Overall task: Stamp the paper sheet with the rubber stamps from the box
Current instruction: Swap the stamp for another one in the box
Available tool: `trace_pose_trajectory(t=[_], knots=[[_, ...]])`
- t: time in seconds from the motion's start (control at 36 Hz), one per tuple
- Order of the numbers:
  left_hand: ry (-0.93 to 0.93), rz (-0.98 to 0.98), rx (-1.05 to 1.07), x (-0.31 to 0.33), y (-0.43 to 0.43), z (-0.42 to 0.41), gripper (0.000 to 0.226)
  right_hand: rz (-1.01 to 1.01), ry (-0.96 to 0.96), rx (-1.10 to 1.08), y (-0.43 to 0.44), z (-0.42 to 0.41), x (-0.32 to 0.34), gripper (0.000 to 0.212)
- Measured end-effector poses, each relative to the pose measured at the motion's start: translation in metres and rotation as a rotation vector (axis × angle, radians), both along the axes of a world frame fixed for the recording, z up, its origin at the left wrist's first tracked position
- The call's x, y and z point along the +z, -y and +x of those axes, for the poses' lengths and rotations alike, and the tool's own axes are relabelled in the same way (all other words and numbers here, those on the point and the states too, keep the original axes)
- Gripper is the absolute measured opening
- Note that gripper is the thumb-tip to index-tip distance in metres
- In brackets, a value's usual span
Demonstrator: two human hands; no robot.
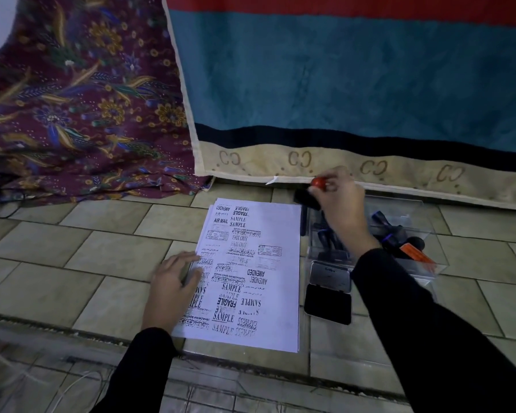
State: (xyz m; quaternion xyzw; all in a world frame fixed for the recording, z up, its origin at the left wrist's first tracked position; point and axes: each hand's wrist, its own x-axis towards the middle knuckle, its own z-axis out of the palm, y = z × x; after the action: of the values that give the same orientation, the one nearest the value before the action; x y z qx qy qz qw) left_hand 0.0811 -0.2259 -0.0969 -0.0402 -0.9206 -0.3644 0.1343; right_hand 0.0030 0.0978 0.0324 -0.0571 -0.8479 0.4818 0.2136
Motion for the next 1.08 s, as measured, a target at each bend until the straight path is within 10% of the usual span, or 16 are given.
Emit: trace_pose_trajectory(t=[1.08], knots=[[0.004,0.006,-0.001,-0.001,0.0,-0.002,0.04,0.552,0.392,-0.256,-0.1,-0.035,-0.017,0.024]])
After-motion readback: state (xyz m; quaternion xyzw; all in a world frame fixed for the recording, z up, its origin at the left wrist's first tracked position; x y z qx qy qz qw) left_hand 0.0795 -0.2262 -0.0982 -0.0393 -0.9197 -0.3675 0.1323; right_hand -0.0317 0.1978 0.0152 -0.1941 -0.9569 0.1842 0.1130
